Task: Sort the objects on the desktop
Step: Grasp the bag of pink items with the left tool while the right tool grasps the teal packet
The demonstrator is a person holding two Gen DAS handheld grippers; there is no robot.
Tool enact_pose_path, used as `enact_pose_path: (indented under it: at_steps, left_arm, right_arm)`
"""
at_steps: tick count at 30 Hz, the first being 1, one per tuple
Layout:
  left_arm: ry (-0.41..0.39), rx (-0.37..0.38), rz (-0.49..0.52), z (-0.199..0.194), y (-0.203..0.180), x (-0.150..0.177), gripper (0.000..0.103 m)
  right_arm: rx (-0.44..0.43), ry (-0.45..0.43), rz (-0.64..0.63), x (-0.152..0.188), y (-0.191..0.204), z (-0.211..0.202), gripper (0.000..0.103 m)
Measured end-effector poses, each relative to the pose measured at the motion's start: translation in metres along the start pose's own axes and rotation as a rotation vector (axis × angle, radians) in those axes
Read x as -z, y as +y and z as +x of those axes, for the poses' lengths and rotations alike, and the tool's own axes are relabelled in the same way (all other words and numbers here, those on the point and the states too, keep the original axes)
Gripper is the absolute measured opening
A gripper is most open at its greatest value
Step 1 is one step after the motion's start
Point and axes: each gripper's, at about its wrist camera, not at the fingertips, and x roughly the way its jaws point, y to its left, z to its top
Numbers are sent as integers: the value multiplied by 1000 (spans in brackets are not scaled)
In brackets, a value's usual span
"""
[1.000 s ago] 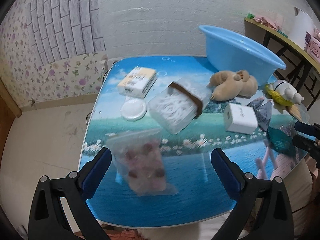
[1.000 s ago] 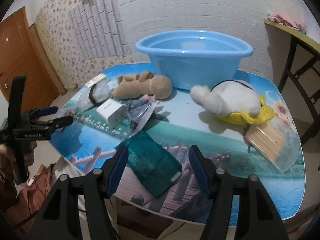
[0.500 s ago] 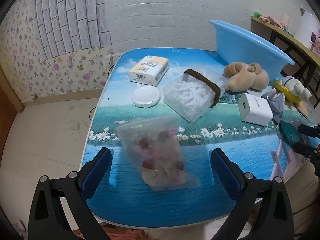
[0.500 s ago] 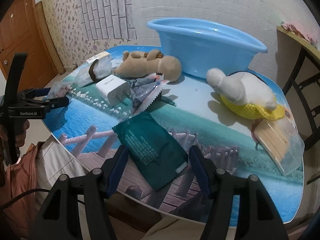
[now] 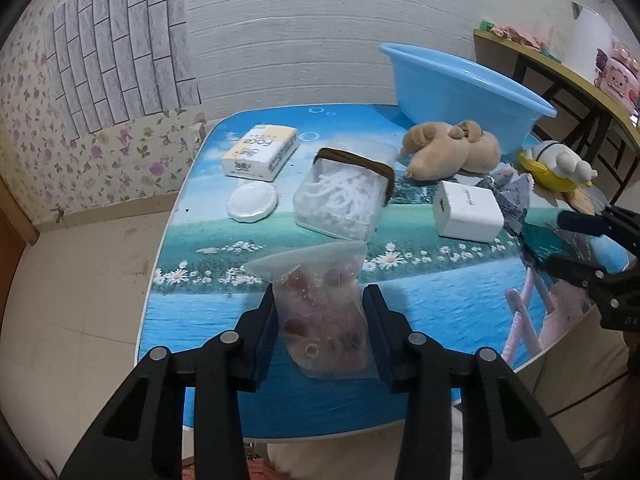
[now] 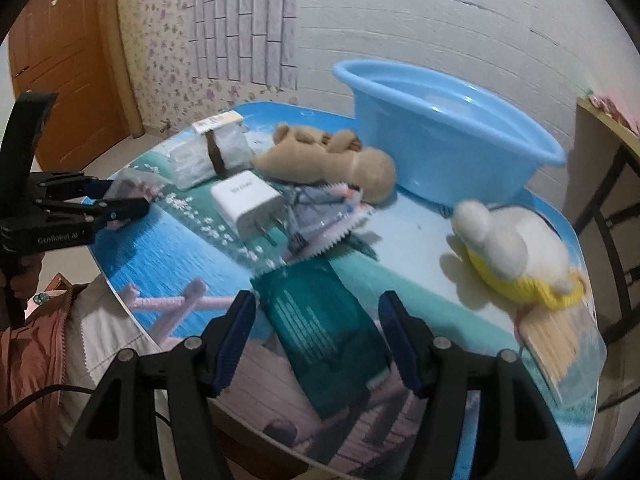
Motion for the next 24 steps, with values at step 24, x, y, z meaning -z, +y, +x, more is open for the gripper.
enact_pose_path:
  at_steps: [24]
  left_arm:
    - [29,-21,27,0,-18,-2,47]
  right_arm:
    - [125,10,166,23,-44,-29,46]
